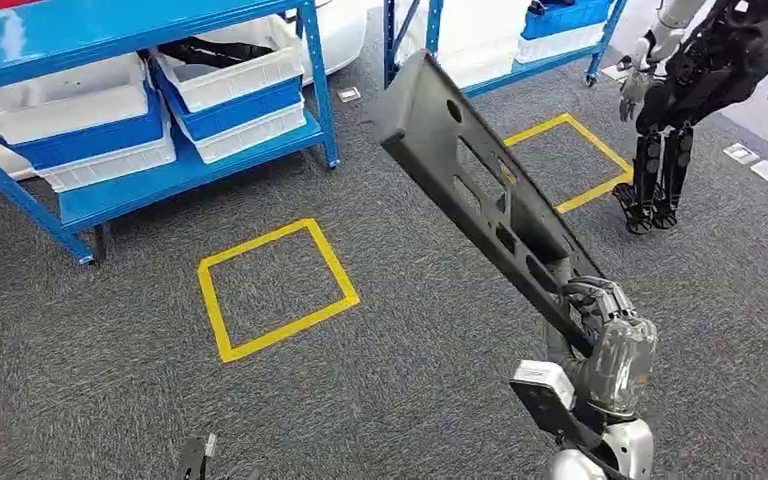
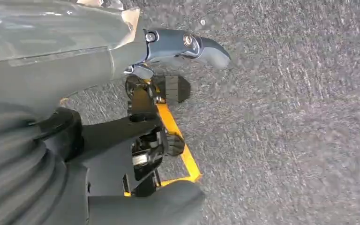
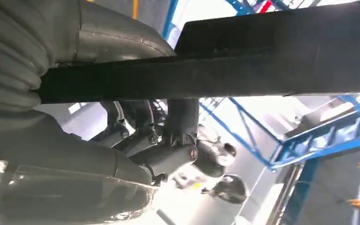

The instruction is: Take the parts from the cabinet and place them on the table.

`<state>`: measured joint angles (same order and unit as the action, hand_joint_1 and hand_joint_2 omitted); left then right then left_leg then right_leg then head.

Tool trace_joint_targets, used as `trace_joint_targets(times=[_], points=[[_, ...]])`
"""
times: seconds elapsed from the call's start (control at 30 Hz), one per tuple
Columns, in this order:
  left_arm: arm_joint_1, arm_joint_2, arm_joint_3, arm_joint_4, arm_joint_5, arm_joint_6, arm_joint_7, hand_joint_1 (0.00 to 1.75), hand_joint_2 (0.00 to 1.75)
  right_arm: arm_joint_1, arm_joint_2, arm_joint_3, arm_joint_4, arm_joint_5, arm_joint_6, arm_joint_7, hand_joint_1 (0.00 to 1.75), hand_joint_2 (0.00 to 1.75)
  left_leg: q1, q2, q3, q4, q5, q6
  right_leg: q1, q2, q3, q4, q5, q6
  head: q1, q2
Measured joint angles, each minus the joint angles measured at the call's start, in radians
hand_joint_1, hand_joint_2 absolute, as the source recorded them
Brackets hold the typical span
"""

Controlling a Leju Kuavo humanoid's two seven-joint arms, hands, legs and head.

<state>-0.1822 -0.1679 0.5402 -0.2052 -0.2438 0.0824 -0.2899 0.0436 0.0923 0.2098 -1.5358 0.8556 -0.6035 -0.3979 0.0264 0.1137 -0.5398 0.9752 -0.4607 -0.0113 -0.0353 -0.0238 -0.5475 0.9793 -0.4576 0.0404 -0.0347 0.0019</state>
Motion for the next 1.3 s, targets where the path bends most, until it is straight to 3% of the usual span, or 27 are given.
trace_joint_targets(times=[0.07,0.13,0.17,0.2,0.27,0.3,0.33,0.37,0.47,0.5,0.53,0.57,0.63,0.7,0.73,0.8,0.83,0.87,0.9,1.0,1.03,1.07,1.1,1.17,1.2,1.23,1.3], points=[[-0.003,0.001,0.0,0.0,0.0,0.0,0.0,0.0,1.75,-0.006,0.0,-0.001,0.0,-0.001,0.003,0.0,1.75,1.75,0.001,-0.085,-0.041,0.102,-0.08,0.0,0.004,0.018,-0.007,0.001,0.006,-0.01,-0.006,0.0],[-0.001,0.001,0.001,0.0,0.0,0.0,0.001,0.0,1.75,-0.011,0.0,-0.001,0.0,-0.002,0.006,0.0,1.75,1.75,-0.001,-0.11,-0.12,0.271,-0.155,0.003,0.012,0.04,-0.013,0.001,0.01,-0.018,-0.01,0.0],[0.0,0.001,0.001,0.0,0.0,0.0,0.003,0.0,1.75,-0.01,0.0,-0.001,0.0,-0.002,0.006,0.0,1.75,1.75,-0.001,-0.113,-0.147,0.324,-0.165,0.006,0.016,0.053,-0.014,0.001,0.01,-0.018,-0.008,0.0],[0.001,0.001,0.001,0.0,0.0,0.0,0.003,0.0,1.75,-0.01,-0.001,-0.002,0.001,-0.002,0.006,0.0,1.75,1.75,-0.002,-0.114,-0.149,0.324,-0.15,0.011,0.019,0.066,-0.013,0.001,0.01,-0.018,-0.008,0.0],[0.0,0.0,0.001,0.0,0.0,0.0,0.003,0.0,1.75,-0.012,-0.001,-0.002,0.001,-0.002,0.006,0.0,1.75,1.75,-0.007,-0.124,-0.091,0.198,-0.066,0.026,0.022,0.094,-0.009,0.002,0.01,-0.018,-0.008,0.0],[0.0,0.0,0.001,0.0,0.0,0.0,0.003,0.0,1.75,-0.013,-0.001,-0.002,0.001,-0.002,0.006,0.0,1.75,1.75,-0.007,-0.147,-0.044,0.103,-0.019,0.036,0.023,0.107,-0.007,0.002,0.01,-0.018,-0.01,0.0],[0.0,0.003,0.001,0.0,0.0,0.0,0.003,0.0,1.75,-0.013,-0.001,-0.002,0.001,-0.003,0.007,0.0,1.75,1.75,-0.008,-0.196,-0.015,0.037,-0.002,0.046,0.018,0.117,-0.007,0.001,0.01,-0.018,-0.008,0.0],[0.0,0.003,0.001,0.0,-0.001,0.0,0.005,0.0,1.75,-0.016,-0.002,-0.001,0.001,-0.005,0.008,-0.001,1.75,1.75,-0.006,-0.206,-0.006,0.018,-0.009,0.047,0.03,0.126,-0.011,0.005,0.011,-0.015,-0.006,0.0],[-0.007,0.002,0.001,0.0,-0.002,-0.001,0.011,0.0,1.75,-0.014,-0.003,0.0,0.001,-0.005,0.012,-0.002,1.75,1.75,-0.019,-0.176,-0.008,0.016,-0.006,0.049,0.013,0.155,-0.024,-0.004,0.023,0.004,-0.011,0.0],[-0.008,-0.003,0.002,0.0,-0.001,-0.002,0.012,0.0,1.75,-0.013,-0.005,-0.001,0.002,-0.005,0.012,-0.002,1.75,1.75,-0.009,-0.16,-0.003,-0.002,0.006,0.054,0.02,0.146,-0.034,0.002,0.022,0.005,-0.01,0.0],[-0.01,-0.004,0.002,0.0,-0.002,-0.002,0.012,0.0,1.75,-0.014,-0.006,-0.001,0.002,-0.005,0.012,-0.003,1.75,1.75,-0.009,-0.149,0.002,-0.007,0.008,0.056,0.023,0.09,-0.048,0.026,0.009,0.004,-0.008,0.0],[-0.01,-0.004,0.003,0.0,-0.002,-0.002,0.013,0.0,1.75,-0.019,-0.008,0.0,0.003,-0.005,0.013,-0.004,1.75,1.75,-0.01,-0.138,0.001,-0.008,0.01,0.06,0.023,0.058,-0.075,0.08,-0.021,0.0,-0.004,0.0],[-0.008,-0.005,0.003,0.0,-0.003,-0.003,0.017,0.0,1.75,-0.022,-0.009,0.002,0.008,-0.006,0.013,-0.005,1.75,1.75,-0.013,-0.107,-0.001,-0.007,0.009,0.061,0.02,0.04,-0.159,0.249,-0.087,-0.002,-0.003,0.0],[-0.008,-0.005,0.003,0.0,-0.003,-0.002,0.018,0.0,1.75,-0.017,-0.011,0.002,0.012,-0.013,0.012,-0.007,1.75,1.75,-0.013,-0.08,-0.003,-0.007,0.008,0.06,0.015,0.036,-0.197,0.324,-0.1,0.011,0.001,0.0],[-0.008,-0.005,0.004,0.0,-0.002,-0.002,0.018,0.0,1.75,-0.016,-0.013,0.002,0.013,-0.016,0.012,-0.008,1.75,1.75,-0.013,-0.069,-0.002,-0.007,0.006,0.058,0.012,0.033,-0.179,0.289,-0.081,0.022,0.002,0.0],[-0.009,-0.007,0.006,0.0,-0.002,-0.001,0.016,0.0,1.75,-0.019,-0.014,0.003,0.014,-0.023,0.012,-0.014,1.75,1.75,-0.012,-0.046,0.002,-0.005,0.002,0.052,0.005,0.007,-0.078,0.103,-0.012,0.044,0.004,0.0],[-0.01,-0.007,0.006,0.0,-0.002,0.0,0.014,0.0,1.75,-0.02,-0.014,0.003,0.014,-0.026,0.012,-0.016,1.75,1.75,-0.015,-0.039,0.005,-0.002,-0.002,0.046,0.005,-0.04,-0.029,0.019,0.01,0.048,0.004,0.0],[-0.01,-0.006,0.008,0.0,-0.001,0.0,0.014,0.0,1.75,-0.024,-0.014,0.006,0.014,-0.031,0.012,-0.018,1.75,1.75,-0.025,-0.03,0.004,0.002,-0.009,0.038,0.012,-0.065,-0.013,0.001,0.011,0.035,0.007,0.0],[-0.01,-0.005,0.011,0.0,0.0,0.001,0.013,0.0,1.75,-0.024,-0.014,0.008,0.014,-0.037,0.011,-0.019,1.75,1.75,-0.024,-0.024,0.006,0.002,-0.009,0.033,0.013,-0.044,-0.019,0.0,0.016,0.021,0.001,0.0],[-0.011,-0.006,0.013,0.0,0.004,0.002,0.011,0.0,1.75,-0.024,-0.016,0.01,0.014,-0.063,0.009,-0.024,1.75,1.75,-0.016,0.001,0.01,0.001,-0.013,0.017,0.015,-0.014,-0.029,-0.001,0.021,-0.002,0.002,0.0],[-0.012,-0.006,0.013,0.0,0.004,0.002,0.01,0.0,1.75,-0.024,-0.016,0.01,0.014,-0.068,0.009,-0.025,1.75,1.75,-0.011,-0.04,0.005,0.016,-0.03,0.009,0.007,-0.003,-0.027,-0.004,0.025,-0.009,0.0,0.0],[-0.011,-0.005,0.013,0.0,0.004,0.002,0.009,0.0,1.75,-0.028,-0.016,0.011,0.014,-0.072,0.009,-0.025,1.75,1.75,-0.009,-0.081,-0.016,0.068,-0.072,0.01,0.007,0.007,-0.028,-0.004,0.027,-0.015,-0.002,0.0],[-0.01,-0.005,0.013,0.0,0.004,0.002,0.009,0.0,1.75,-0.027,-0.015,0.013,0.014,-0.078,0.009,-0.025,1.75,1.75,-0.01,-0.102,-0.05,0.144,-0.116,0.009,0.008,0.015,-0.029,-0.004,0.027,-0.021,-0.005,0.0],[-0.007,-0.005,0.013,0.0,0.003,0.001,0.009,0.0,1.75,-0.027,-0.015,0.014,0.015,-0.079,0.009,-0.025,1.75,1.75,-0.009,-0.114,-0.128,0.306,-0.182,0.009,0.013,0.038,-0.032,-0.003,0.029,-0.024,-0.006,0.0],[-0.007,-0.005,0.013,0.0,0.003,0.001,0.009,0.0,1.75,-0.025,-0.016,0.014,0.016,-0.079,0.009,-0.025,1.75,1.75,-0.009,-0.114,-0.145,0.336,-0.181,0.01,0.015,0.051,-0.033,-0.003,0.029,-0.024,-0.006,0.0],[-0.007,-0.005,0.014,0.0,0.003,0.0,0.009,0.0,1.75,-0.023,-0.016,0.014,0.018,-0.081,0.009,-0.025,1.75,1.75,-0.009,-0.116,-0.139,0.316,-0.155,0.013,0.015,0.065,-0.032,-0.002,0.029,-0.024,-0.006,0.0],[-0.007,-0.003,0.013,0.0,-0.002,-0.003,0.012,0.0,1.75,-0.023,-0.016,0.014,0.02,-0.087,0.008,-0.024,1.75,1.75,-0.008,-0.133,-0.056,0.141,-0.052,0.022,0.014,0.095,-0.031,0.003,0.029,-0.023,-0.007,0.0]])
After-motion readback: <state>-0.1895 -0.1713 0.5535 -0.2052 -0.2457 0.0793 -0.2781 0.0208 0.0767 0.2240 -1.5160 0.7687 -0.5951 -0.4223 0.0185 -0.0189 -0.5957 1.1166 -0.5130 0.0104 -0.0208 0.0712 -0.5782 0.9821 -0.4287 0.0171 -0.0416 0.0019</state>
